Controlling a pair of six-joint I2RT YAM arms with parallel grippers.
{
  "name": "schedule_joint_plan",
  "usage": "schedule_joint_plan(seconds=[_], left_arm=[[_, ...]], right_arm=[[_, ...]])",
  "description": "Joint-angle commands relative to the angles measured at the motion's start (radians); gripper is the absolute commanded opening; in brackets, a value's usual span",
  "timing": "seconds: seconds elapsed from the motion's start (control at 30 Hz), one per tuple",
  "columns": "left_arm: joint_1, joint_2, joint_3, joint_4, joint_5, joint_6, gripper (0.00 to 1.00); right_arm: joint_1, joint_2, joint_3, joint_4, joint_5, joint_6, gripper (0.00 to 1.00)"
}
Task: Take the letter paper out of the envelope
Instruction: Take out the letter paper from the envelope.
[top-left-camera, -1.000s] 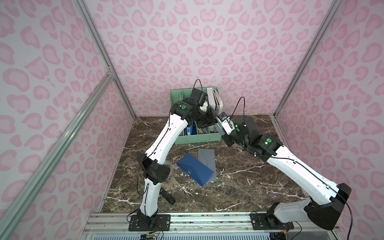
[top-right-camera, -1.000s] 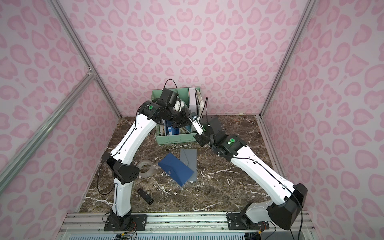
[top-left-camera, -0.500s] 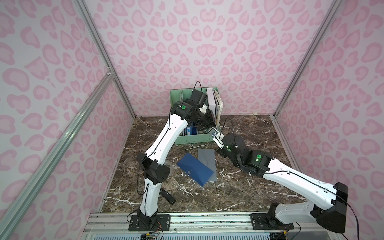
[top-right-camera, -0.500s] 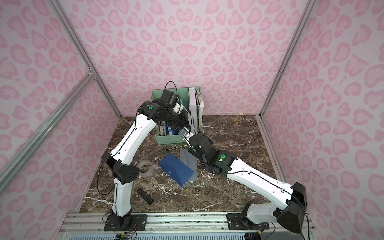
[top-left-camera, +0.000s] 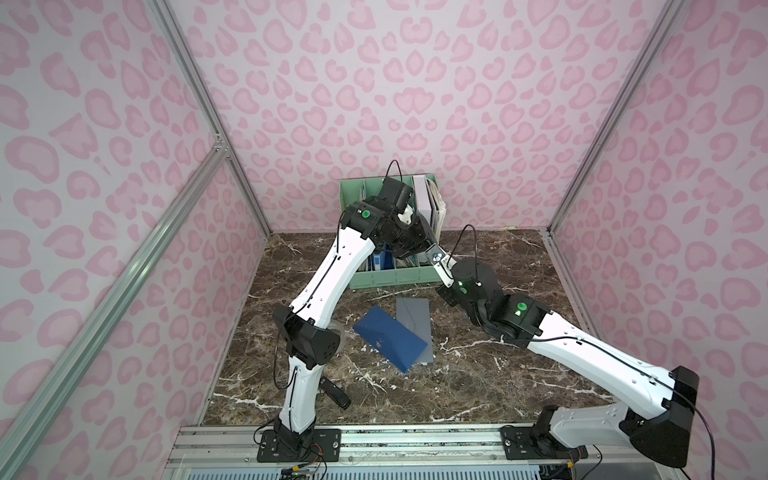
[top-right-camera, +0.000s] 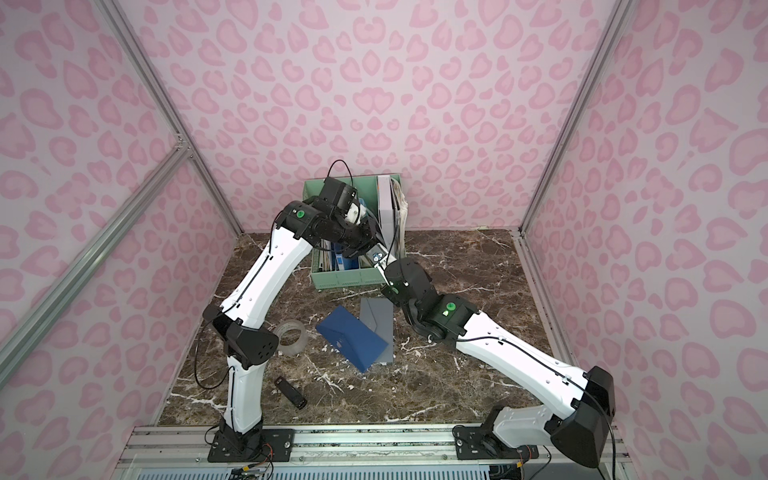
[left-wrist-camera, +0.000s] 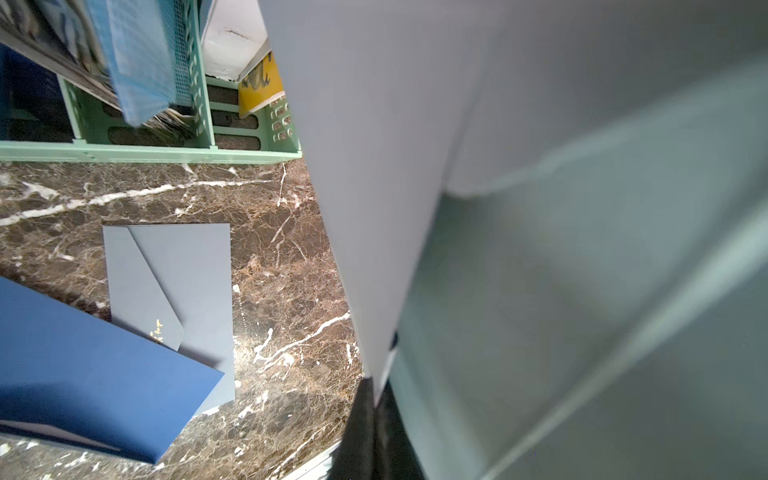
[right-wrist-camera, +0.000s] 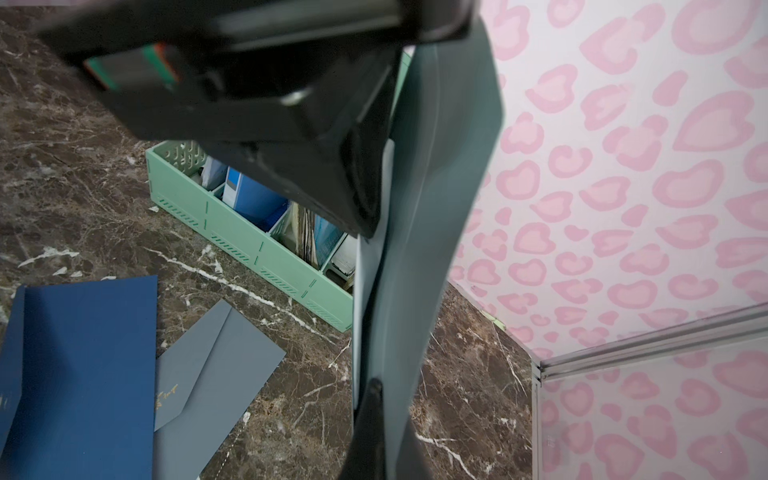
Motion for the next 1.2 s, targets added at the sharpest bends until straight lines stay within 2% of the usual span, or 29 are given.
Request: schedule_joint_plan(seconds=[0.0, 0.53, 0.83, 1.0, 1.17], left_arm=[[0.003, -0.013, 0.002, 0.019, 0.001, 0.004, 0.00], [0.007, -0.027, 0.002, 0.064, 0.043, -0.025, 0.00], [0.011, -0.038, 0.001, 0.122, 0.076, -0.043, 0.00], [0.010, -0.018, -0.001, 0.166, 0.117, -0.066, 0.00], [0.008, 0.006, -0.001, 0.191, 0.131, -0.083, 0.00]], right_arm=[[-0.017, -0.001, 0.008, -0.006, -0.045, 0.039, 0.00], [-0.076, 0.027, -0.009, -0.052, -0.099, 0.108, 0.00], [-0.185, 0.022, -0.016, -0.106, -0.259, 0.176, 0.00], [-0.167, 0.043, 0.020, -0.137, -0.270, 0.151, 0.00], [-0.054, 0.083, 0.067, -0.142, -0.138, 0.096, 0.00]])
